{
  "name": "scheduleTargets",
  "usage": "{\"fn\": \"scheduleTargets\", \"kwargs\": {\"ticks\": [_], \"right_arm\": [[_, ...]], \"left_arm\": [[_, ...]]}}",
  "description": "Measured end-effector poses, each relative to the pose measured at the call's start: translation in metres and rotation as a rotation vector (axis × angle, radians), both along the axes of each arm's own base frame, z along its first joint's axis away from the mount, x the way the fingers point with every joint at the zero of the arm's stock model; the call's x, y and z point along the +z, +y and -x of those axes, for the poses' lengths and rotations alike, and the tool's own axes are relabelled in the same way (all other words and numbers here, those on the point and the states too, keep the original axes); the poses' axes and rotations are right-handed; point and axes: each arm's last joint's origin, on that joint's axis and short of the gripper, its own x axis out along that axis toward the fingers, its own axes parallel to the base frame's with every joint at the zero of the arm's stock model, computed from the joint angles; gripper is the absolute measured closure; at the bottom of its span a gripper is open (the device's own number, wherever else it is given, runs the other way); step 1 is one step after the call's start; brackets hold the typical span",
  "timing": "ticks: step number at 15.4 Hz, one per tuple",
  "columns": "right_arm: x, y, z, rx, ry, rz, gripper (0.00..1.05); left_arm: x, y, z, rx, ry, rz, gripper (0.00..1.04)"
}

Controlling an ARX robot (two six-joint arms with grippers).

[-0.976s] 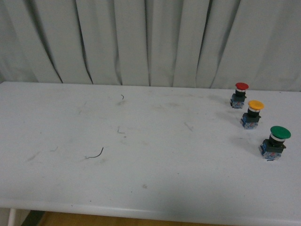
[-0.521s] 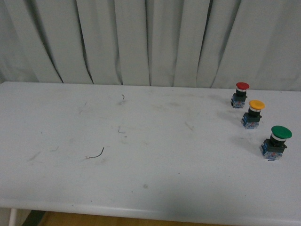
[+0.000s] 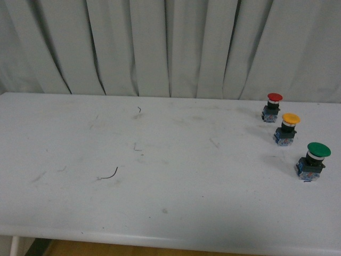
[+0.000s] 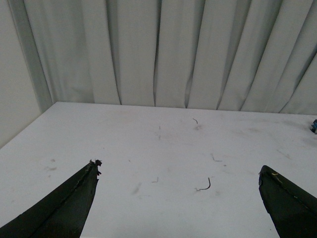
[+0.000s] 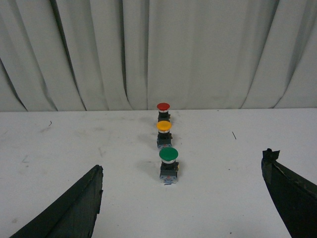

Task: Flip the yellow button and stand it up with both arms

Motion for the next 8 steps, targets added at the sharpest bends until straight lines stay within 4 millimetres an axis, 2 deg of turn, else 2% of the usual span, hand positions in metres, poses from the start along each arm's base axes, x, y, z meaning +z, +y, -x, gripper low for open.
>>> {"fn": "scheduleTargets", "kwargs": {"ticks": [8], "right_arm": [[0.0000,0.0000,0.0000,0.000,0.000,0.000,0.06]], "left_arm": [[0.0000,0.0000,0.0000,0.000,0.000,0.000,0.07]]}}
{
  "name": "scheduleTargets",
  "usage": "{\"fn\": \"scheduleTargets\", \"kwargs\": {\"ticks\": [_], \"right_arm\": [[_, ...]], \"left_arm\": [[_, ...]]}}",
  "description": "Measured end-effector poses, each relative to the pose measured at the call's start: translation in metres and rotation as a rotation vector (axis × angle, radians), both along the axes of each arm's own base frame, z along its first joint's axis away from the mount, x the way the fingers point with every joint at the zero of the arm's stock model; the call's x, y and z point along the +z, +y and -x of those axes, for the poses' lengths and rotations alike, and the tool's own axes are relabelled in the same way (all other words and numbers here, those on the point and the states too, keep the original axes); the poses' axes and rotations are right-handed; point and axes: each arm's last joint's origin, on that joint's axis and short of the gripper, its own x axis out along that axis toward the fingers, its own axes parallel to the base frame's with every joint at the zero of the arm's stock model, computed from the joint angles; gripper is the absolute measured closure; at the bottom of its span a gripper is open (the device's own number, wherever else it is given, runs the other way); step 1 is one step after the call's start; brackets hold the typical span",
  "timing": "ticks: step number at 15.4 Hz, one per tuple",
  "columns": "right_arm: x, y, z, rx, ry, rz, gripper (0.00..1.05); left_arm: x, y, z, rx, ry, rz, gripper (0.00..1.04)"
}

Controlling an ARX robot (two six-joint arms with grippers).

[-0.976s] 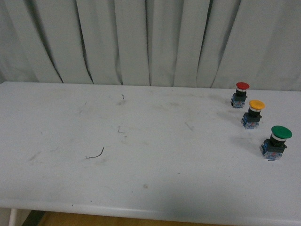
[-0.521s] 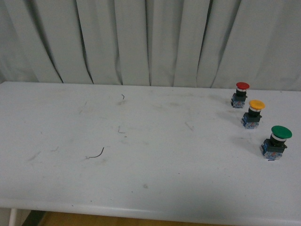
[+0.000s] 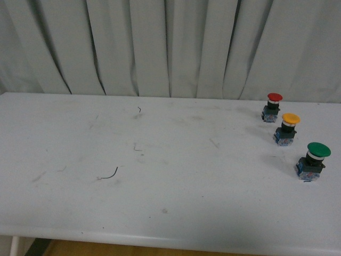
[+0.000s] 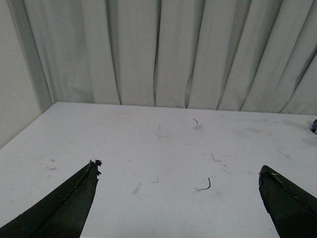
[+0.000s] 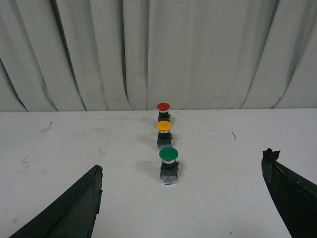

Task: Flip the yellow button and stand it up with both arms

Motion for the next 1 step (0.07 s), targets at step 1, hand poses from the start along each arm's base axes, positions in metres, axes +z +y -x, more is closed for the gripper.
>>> {"fn": "scheduleTargets", "kwargs": {"ticks": [1], "right_arm": [[0.0000,0.0000,0.0000,0.000,0.000,0.000,0.06]], "left_arm": [[0.0000,0.0000,0.0000,0.000,0.000,0.000,0.07]]}}
